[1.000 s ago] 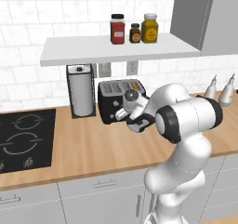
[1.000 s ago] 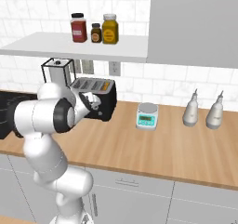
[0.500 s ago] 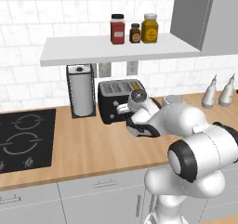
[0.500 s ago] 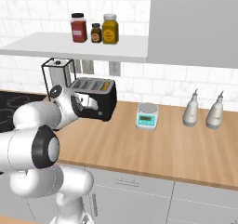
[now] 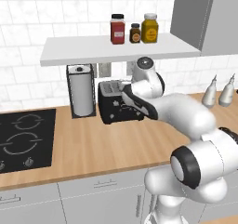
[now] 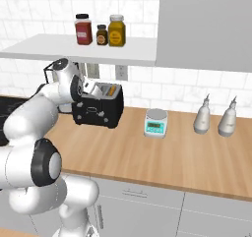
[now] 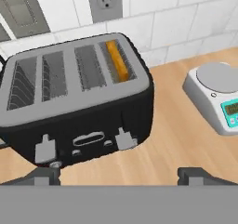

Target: Start the toaster. Once the lever pops up, take the bread to the plate on the dining counter.

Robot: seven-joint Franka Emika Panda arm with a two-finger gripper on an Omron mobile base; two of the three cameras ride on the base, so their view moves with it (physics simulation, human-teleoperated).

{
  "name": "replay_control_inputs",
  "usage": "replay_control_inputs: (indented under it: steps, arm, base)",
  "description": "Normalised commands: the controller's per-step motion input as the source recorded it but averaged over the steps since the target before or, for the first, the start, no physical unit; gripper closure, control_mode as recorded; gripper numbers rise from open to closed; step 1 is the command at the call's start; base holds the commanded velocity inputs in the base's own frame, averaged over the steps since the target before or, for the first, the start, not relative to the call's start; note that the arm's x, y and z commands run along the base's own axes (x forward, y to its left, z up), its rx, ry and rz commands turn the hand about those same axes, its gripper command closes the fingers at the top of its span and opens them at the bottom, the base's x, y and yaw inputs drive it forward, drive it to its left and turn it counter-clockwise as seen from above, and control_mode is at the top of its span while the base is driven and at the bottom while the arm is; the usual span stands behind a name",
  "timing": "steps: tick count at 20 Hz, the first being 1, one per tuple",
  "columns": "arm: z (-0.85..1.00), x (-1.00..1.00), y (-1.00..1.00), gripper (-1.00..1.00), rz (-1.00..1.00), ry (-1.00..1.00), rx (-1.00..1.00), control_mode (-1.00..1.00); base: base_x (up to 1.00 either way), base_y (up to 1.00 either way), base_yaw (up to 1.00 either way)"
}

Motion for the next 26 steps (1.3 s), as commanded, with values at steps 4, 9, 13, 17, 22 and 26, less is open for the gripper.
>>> replay_control_inputs:
  steps: [4, 9, 13, 17, 22, 26]
  arm:
    - [0.97, -0.16, -0.19, -1.00, -0.12, 0.02, 0.07, -1.00]
    - [0.52, -0.43, -0.13, -1.00, -0.03, -0.02, 0.00, -1.00]
    - [0.08, -0.65, -0.05, -1.00, 0.00, -0.13, 0.00, -1.00]
    - [0.00, -0.38, -0.13, -1.00, 0.04, -0.19, 0.00, -1.00]
    - [0.00, 0.00, -0.09, -1.00, 0.16, -0.09, 0.02, -1.00]
    - [-0.01, 0.16, -0.02, -1.00, 0.20, 0.00, 0.07, -1.00]
  base:
    - [0.00, 0.00, 0.00]
    - [0.00, 0.00, 0.00]
    - [0.00, 0.00, 0.00]
    - [0.00, 0.00, 0.00]
    - [0.00, 0.00, 0.00]
    - [0.00, 0.00, 0.00]
